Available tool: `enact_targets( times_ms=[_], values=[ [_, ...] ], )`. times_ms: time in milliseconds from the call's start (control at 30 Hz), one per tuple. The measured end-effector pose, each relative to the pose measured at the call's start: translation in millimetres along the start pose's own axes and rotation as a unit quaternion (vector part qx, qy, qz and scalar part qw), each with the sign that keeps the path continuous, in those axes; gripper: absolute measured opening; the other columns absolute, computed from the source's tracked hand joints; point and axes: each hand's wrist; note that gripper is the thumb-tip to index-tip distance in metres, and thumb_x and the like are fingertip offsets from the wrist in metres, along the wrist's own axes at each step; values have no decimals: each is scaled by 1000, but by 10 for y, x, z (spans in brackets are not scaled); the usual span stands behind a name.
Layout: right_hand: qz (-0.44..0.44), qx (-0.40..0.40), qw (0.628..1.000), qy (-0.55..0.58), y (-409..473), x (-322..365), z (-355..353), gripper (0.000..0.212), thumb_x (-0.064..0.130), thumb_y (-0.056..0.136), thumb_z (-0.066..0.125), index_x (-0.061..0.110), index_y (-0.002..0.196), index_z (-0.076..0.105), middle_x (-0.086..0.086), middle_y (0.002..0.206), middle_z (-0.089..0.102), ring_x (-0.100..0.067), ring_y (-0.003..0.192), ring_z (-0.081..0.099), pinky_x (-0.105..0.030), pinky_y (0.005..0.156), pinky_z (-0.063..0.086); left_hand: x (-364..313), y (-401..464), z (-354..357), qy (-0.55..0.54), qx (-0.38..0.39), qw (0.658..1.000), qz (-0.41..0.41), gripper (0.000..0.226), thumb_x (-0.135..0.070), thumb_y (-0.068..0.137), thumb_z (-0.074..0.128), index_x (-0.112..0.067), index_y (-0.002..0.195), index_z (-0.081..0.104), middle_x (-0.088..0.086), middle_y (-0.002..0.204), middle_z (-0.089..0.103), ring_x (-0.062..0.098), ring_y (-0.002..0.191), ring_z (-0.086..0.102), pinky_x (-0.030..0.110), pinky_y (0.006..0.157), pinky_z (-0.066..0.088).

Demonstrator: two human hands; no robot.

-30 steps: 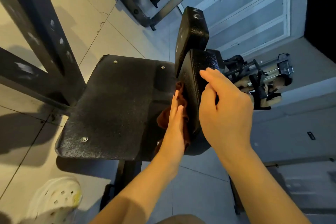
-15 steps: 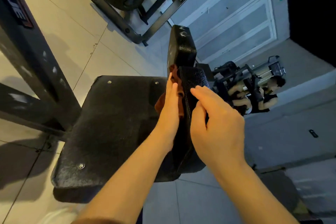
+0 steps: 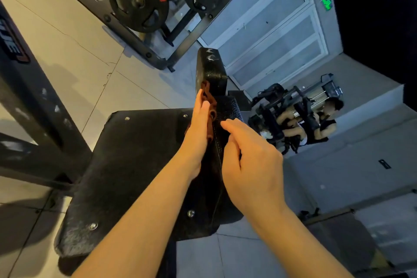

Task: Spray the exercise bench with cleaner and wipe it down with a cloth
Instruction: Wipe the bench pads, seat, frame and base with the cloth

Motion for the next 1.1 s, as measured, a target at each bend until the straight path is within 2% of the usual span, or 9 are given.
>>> enact_targets(
  times_ms=[100,267,400,467,567,767,900,967,1100],
  values=[
    [-4,6,1000,-30,12,31,-2,46,24,90,33,10,111,72,-5,111,72,-19,108,66,-34,91,53,127,-271,116,-42,-33,999,3,53,-52,97,40,-31,145,39,0,131,61,13,118,59,18,85,52],
    [33,26,999,9,15,55,-45,45,24,92,32,11,113,70,-3,111,72,-19,106,66,-42,90,55,452,-934,318,-54,-86,993,62,74,-73,80,48,-42,146,32,-15,147,44,4,135,41,29,109,39],
    [47,22,998,29,-8,44,-77,38,18,93,38,14,112,70,0,100,72,-13,88,65,-25,75,54,435,-959,305,-34,-75,996,19,106,-91,57,55,-41,148,30,-13,148,43,5,136,41,34,113,36],
    [32,12,999,21,-6,58,-72,35,16,93,40,13,110,71,1,96,72,-13,84,65,-19,72,51,348,-853,271,-22,-67,997,30,93,-83,70,52,-38,148,31,-9,148,44,7,135,42,34,112,36],
    [10,3,1000,-2,10,54,-28,33,14,93,41,12,108,71,-2,92,72,-15,79,65,-27,68,54,185,-508,176,6,-65,998,6,61,-55,95,41,-25,148,37,4,141,52,12,125,54,23,100,48],
    [-13,-18,1000,-17,2,53,-21,30,10,90,43,8,100,71,-5,87,71,-21,73,66,-31,61,53,21,-173,102,15,-74,996,-52,51,-47,101,33,-14,132,57,-1,103,70,-2,82,68,10,65,52],
    [1,-8,1000,-9,6,68,-24,36,17,93,38,10,104,71,-3,88,70,-17,73,64,-18,63,45,318,-741,230,-81,-96,991,-48,81,-77,72,58,-32,138,50,-3,134,60,9,120,57,28,101,48],
    [10,-4,1000,11,-6,59,-39,33,13,93,41,10,106,71,-2,88,70,-15,73,63,-15,65,44,541,-1048,338,-96,-138,986,-17,100,-89,49,63,-44,137,46,-16,138,54,4,128,50,30,106,44],
    [7,-1,1000,14,-25,26,-54,32,11,92,43,11,107,71,0,90,70,-4,72,56,-9,61,43,649,-1149,387,-65,-118,991,20,89,-89,61,54,-52,140,36,-16,150,40,7,140,35,44,116,29]
  ],
)
Point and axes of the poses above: each hand's wrist, its own y-axis towards the middle knuckle, its own z-axis out of the palm, x = y × z
